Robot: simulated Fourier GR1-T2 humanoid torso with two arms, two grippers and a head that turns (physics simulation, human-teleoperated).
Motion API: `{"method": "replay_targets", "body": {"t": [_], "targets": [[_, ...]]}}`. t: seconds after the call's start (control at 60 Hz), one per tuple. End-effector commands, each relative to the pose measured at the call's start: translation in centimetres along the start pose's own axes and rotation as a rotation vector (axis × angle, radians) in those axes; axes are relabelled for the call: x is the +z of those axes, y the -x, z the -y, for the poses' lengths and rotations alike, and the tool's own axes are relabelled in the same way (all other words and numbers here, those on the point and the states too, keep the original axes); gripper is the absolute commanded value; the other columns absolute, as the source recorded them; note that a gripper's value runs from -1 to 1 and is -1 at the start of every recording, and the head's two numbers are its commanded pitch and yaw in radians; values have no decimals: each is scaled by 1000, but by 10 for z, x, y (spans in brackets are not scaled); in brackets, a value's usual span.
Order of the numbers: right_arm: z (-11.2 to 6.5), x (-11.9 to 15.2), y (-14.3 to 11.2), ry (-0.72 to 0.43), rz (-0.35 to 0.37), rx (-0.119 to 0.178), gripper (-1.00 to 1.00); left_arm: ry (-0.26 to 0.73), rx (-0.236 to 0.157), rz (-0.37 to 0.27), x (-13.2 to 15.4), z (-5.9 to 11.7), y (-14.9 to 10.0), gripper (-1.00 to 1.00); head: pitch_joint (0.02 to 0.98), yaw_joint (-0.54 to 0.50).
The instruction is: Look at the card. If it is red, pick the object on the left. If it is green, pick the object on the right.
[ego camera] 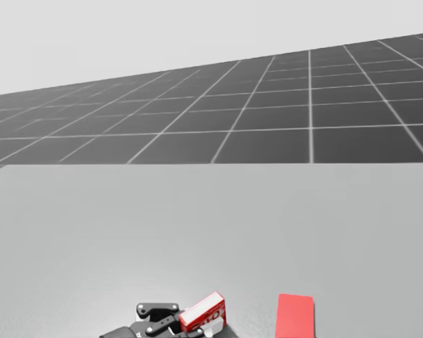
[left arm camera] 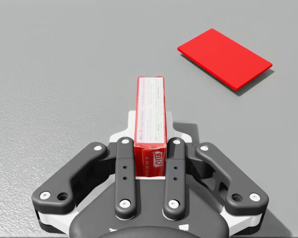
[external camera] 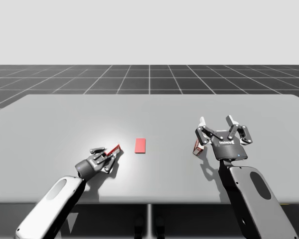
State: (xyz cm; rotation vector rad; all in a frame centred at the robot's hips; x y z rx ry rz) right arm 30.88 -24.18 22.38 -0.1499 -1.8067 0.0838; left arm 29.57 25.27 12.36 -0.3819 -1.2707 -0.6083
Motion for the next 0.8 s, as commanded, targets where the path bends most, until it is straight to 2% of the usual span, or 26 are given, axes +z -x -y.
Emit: {"method": "replay_targets", "body": {"t": [0.017, 0.15, 0.35, 0.467, 0.65, 0.8], "targets": [[1, 0, 1, 1, 0, 2, -1000, 72, -20, 2, 4, 11, -7, 1000, 463, 287], [0, -1, 1, -1, -2, 3, -1000, 66, -49, 40, 9, 12, -32, 1000, 467, 286], [0, -1, 2, -3, -3, 9, -1000, 22, -136, 76, 17, 5, -76, 1000, 463, 285], [0, -1, 2, -3, -4, 11, -1000, -6, -174, 107, 23, 0, -102, 1000, 459, 282], [1, -1, 2, -1, -3, 15, -1000, -55, -235, 190, 35, -7, -154, 1000, 462, 284], [2, -1, 2, -2, -2, 21, -1000, -88, -275, 256, 40, -4, -190, 1000, 462, 284]]}}
